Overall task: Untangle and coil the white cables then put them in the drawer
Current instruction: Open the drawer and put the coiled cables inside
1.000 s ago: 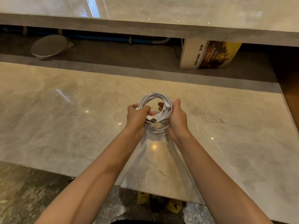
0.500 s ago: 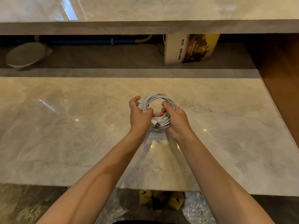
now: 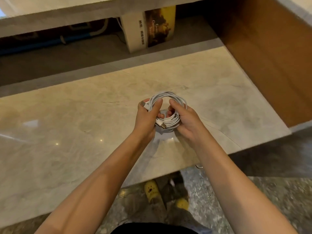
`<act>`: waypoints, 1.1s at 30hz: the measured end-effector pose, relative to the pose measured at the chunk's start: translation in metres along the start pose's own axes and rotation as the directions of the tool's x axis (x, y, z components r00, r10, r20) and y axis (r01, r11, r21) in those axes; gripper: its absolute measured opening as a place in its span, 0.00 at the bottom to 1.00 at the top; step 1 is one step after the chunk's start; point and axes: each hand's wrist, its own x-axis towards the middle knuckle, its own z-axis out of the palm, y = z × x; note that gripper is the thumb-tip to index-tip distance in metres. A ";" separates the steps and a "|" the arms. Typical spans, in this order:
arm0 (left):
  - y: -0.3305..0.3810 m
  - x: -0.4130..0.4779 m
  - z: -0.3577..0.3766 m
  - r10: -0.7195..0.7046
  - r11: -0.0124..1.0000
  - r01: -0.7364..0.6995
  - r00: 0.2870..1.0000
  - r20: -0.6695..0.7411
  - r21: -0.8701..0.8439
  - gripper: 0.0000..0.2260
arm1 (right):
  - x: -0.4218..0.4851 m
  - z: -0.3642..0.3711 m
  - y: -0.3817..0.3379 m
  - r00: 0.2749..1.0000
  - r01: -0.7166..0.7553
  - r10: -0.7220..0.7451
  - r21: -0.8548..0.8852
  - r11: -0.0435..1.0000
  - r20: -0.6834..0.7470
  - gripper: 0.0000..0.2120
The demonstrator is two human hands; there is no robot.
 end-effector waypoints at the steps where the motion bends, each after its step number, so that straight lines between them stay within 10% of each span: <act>1: -0.002 -0.003 0.006 0.010 1.000 -0.010 1.000 0.021 0.000 0.15 | -0.004 -0.006 -0.003 1.000 0.007 -0.007 0.004 1.000 -0.005 0.05; 10: -0.042 -0.056 0.037 -0.079 0.990 0.077 0.997 -0.009 -0.119 0.09 | -0.060 -0.075 -0.009 0.994 0.111 -0.105 -0.243 0.964 0.037 0.10; 15: -0.065 -0.080 0.048 -0.106 0.970 0.107 0.994 0.017 -0.220 0.11 | -0.098 -0.157 0.017 0.871 0.288 -0.305 -0.103 0.952 -0.384 0.13; 18: -0.076 -0.083 0.058 -0.102 0.968 0.103 0.995 0.017 -0.230 0.11 | -0.096 -0.195 0.057 0.785 0.208 -0.178 -0.018 0.978 -0.593 0.15; 23: -0.095 -0.095 0.063 -0.051 0.993 0.055 0.998 0.048 -0.102 0.13 | -0.053 -0.203 0.101 0.853 -0.215 0.273 0.177 0.960 -0.444 0.15; 33: -0.098 -0.094 0.063 -0.065 0.986 0.074 0.996 0.064 -0.152 0.10 | -0.040 -0.220 0.117 0.943 -0.124 0.256 0.491 0.862 -0.211 0.15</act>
